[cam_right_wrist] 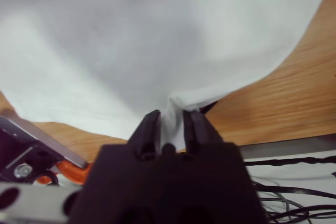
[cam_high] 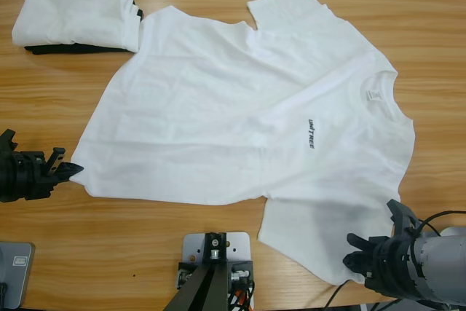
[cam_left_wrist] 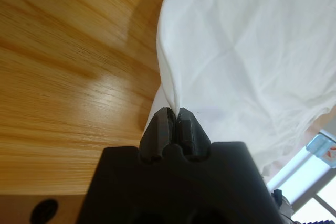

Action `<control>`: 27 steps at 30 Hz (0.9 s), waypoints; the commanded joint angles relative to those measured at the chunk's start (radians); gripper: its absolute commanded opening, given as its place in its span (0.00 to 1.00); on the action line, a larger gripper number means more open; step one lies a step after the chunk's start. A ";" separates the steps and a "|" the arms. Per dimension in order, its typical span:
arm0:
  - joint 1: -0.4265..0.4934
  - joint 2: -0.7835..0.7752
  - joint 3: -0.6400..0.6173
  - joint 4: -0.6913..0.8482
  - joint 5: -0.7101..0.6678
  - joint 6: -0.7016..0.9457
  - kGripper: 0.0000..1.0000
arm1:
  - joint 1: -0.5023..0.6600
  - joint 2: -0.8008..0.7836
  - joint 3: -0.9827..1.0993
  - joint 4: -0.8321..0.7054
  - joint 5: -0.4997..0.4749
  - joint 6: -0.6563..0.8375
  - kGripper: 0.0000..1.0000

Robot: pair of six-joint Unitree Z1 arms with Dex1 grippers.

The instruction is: Fold clothes

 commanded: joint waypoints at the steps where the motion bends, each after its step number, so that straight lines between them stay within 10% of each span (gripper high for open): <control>1: 0.004 0.022 0.016 -0.015 -0.017 0.015 0.00 | 0.007 0.028 0.009 -0.008 0.032 0.015 0.26; 8: 0.003 0.022 0.015 -0.015 -0.017 0.015 0.00 | 0.007 0.059 0.007 -0.032 0.055 0.007 0.33; 11: 0.004 0.022 0.013 -0.015 -0.017 0.015 0.00 | 0.007 0.059 0.018 -0.047 0.055 0.007 0.01; 23: 0.004 0.023 0.017 -0.015 -0.017 0.015 0.00 | 0.007 0.032 0.029 -0.028 0.008 -0.062 0.00; 27: 0.003 0.018 0.011 -0.015 -0.017 0.015 0.00 | 0.007 -0.128 -0.070 0.258 -0.089 -0.113 0.00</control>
